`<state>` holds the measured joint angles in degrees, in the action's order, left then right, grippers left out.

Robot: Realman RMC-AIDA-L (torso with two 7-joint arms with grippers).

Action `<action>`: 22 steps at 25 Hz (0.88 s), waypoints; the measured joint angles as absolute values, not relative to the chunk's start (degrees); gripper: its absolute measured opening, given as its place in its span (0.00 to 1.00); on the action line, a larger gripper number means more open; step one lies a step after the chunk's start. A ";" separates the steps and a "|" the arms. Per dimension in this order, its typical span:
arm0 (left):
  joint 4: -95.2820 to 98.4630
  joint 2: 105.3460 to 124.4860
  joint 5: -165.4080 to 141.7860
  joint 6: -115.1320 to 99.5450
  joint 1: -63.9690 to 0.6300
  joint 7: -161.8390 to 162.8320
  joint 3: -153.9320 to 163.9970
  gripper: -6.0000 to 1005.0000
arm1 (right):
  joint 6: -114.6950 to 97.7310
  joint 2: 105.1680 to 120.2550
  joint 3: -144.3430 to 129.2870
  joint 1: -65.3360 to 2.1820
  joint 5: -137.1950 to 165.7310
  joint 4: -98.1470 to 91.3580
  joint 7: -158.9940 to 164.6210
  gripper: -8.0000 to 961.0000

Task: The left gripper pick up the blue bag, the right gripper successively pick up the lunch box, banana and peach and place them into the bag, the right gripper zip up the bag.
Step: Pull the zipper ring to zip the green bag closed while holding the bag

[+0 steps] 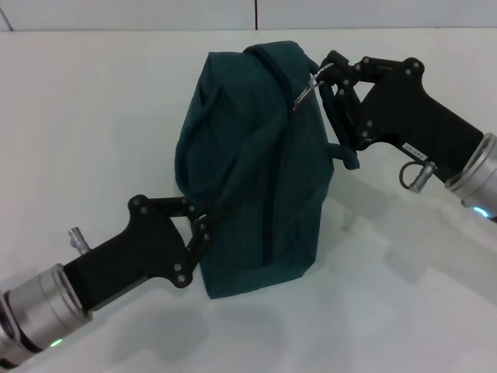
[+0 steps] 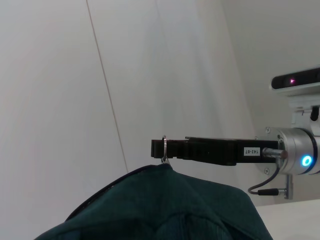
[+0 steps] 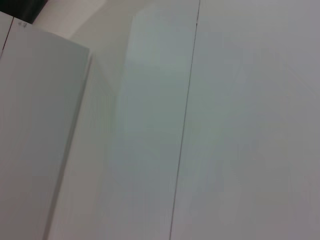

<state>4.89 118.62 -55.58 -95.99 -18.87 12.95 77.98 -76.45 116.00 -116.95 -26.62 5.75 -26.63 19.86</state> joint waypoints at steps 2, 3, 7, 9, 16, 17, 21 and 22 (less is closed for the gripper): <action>4.86 119.05 -55.73 -95.81 -19.13 12.38 77.97 0.05 | -77.05 115.97 -117.28 -26.63 5.76 -26.65 19.86 0.02; 4.87 119.34 -55.71 -95.67 -19.30 11.55 77.97 0.05 | -77.36 115.98 -117.74 -26.64 5.76 -26.77 19.89 0.02; 4.86 120.25 -55.63 -95.63 -19.81 8.10 78.02 0.05 | -77.32 116.14 -120.11 -27.38 5.89 -27.43 19.87 0.02; 4.86 120.40 -55.90 -95.85 -20.37 7.81 78.22 0.05 | -76.78 116.15 -120.78 -28.09 5.90 -27.46 19.85 0.02; 4.84 120.52 -60.78 -97.77 -21.43 6.46 78.56 0.05 | -73.76 116.18 -120.63 -29.52 5.58 -29.48 19.86 0.02; 4.85 120.47 -61.57 -98.11 -21.47 6.23 78.58 0.05 | -72.50 116.19 -120.45 -29.71 5.56 -30.07 19.86 0.02; 4.88 120.13 -62.71 -99.01 -21.54 5.74 79.09 0.06 | -69.74 116.19 -119.53 -30.58 5.51 -30.59 19.86 0.02; 4.90 120.07 -62.73 -99.06 -21.54 5.58 79.38 0.07 | -69.50 116.19 -119.40 -30.71 5.50 -30.58 19.86 0.02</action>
